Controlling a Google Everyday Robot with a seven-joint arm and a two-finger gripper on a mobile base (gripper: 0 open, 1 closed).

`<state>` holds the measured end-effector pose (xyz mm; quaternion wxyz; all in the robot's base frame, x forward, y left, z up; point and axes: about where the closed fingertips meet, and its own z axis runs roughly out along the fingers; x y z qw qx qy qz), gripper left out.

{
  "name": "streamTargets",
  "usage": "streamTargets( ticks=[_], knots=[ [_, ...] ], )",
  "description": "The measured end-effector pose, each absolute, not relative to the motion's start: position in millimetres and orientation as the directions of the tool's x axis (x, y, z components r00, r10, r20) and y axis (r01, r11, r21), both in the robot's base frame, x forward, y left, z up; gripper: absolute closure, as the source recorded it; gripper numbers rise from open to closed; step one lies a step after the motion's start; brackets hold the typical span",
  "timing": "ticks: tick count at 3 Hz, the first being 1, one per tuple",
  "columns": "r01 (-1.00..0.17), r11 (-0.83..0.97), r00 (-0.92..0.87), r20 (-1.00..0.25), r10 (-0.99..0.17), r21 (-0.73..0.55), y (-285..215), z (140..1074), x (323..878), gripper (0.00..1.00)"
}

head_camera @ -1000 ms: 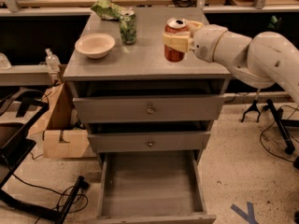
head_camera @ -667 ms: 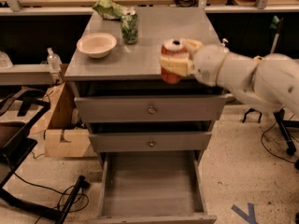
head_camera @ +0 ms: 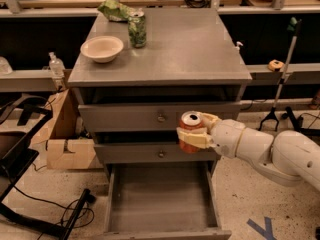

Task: Place coke can into bottom drawer

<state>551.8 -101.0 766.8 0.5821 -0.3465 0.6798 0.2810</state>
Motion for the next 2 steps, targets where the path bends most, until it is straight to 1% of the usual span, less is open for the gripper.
streamTargets(
  ticks=[1, 2],
  knots=[
    [-0.798, 0.602, -0.082, -0.986, -0.144, -0.021, -101.0, 766.8, 551.7, 1.00],
    [-0.815, 0.579, -0.092, -0.987, -0.130, 0.000, -82.9, 741.7, 556.6, 1.00]
  ],
)
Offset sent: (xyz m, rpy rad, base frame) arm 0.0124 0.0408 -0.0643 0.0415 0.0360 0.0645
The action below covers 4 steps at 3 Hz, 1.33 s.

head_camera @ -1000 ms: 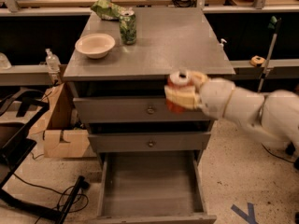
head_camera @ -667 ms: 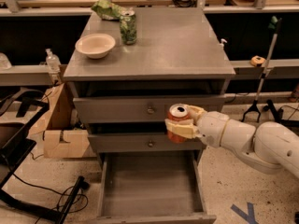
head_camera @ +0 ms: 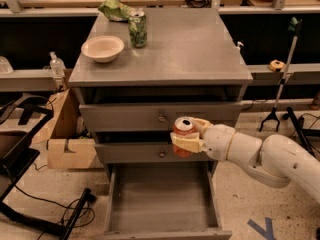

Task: Place coke can into bottom drawer

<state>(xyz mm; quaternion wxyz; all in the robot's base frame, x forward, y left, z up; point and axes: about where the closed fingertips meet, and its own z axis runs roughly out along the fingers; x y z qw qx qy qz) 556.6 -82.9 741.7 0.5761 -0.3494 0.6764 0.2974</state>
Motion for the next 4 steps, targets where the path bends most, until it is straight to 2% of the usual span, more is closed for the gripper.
streamTargets(
  ticks=[1, 3, 4],
  knots=[
    [-0.840, 0.543, -0.089, -0.988, -0.124, 0.008, -56.4, 685.2, 563.3, 1.00],
    [-0.903, 0.427, 0.005, -0.993, -0.120, -0.056, -17.8, 530.8, 585.7, 1.00],
    [-0.928, 0.373, -0.063, -0.989, -0.132, 0.010, -1.9, 458.0, 587.4, 1.00]
  ],
)
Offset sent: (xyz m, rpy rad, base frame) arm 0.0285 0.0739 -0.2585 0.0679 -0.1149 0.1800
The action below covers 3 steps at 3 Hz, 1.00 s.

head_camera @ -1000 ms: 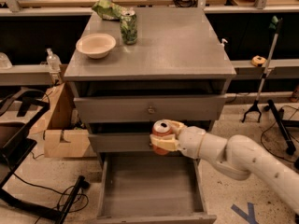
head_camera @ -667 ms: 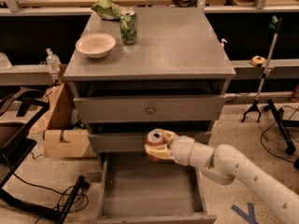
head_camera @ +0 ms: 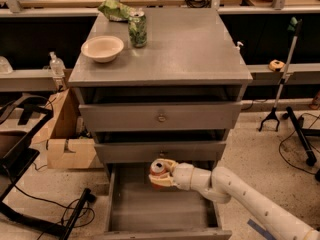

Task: Place coke can into bottom drawer

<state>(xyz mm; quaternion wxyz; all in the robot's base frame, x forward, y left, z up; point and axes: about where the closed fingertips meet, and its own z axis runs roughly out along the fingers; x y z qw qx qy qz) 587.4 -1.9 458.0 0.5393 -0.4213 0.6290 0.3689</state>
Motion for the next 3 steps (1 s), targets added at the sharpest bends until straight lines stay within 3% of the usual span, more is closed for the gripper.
streamTargets(
  ticks=[1, 3],
  knots=[
    [-0.931, 0.363, -0.075, -0.988, -0.136, 0.021, 5.0, 444.1, 589.3, 1.00],
    [-0.954, 0.297, -0.083, -0.989, -0.119, 0.044, 64.5, 373.7, 602.7, 1.00]
  ],
)
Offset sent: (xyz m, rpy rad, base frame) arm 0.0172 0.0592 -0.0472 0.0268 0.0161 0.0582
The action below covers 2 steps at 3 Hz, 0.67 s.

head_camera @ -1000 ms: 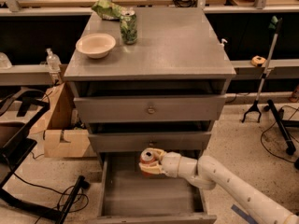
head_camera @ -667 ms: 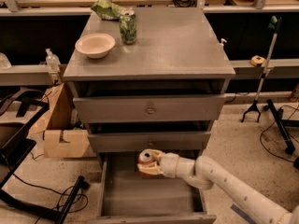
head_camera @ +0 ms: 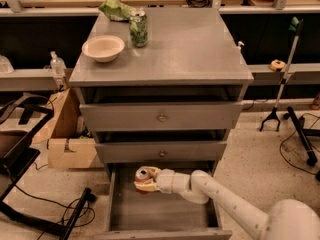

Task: Place coke can into bottom drawer

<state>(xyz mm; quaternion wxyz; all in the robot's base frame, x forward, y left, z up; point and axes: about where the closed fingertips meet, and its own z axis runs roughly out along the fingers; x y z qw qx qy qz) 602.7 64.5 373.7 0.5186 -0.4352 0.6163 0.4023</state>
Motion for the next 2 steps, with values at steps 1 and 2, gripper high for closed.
streamTargets(
  ticks=[1, 2],
  knots=[
    [-0.962, 0.270, -0.077, -0.987, -0.141, 0.036, 89.2, 304.5, 615.5, 1.00],
    [-0.965, 0.262, -0.073, -0.987, -0.145, 0.033, 97.0, 252.7, 620.5, 1.00]
  ],
)
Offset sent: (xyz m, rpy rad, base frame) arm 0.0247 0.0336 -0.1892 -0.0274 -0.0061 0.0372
